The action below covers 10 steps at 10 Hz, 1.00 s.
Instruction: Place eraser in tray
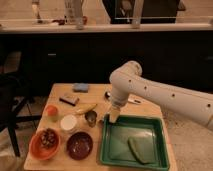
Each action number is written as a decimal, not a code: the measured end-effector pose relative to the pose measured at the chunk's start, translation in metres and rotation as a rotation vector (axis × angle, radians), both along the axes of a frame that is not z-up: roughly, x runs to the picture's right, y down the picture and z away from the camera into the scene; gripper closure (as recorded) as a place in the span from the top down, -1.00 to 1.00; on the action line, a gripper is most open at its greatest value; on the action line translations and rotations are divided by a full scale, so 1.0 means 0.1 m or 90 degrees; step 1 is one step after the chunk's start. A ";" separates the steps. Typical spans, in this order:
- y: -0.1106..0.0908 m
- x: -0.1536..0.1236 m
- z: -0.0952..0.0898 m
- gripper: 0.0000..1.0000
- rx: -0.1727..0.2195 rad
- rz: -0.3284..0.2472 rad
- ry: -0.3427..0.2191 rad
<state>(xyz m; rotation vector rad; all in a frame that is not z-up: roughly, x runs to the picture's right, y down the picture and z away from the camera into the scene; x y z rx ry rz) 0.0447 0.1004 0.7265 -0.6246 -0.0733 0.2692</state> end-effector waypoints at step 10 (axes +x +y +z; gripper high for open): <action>-0.17 -1.55 0.34 0.60 -0.008 0.130 0.017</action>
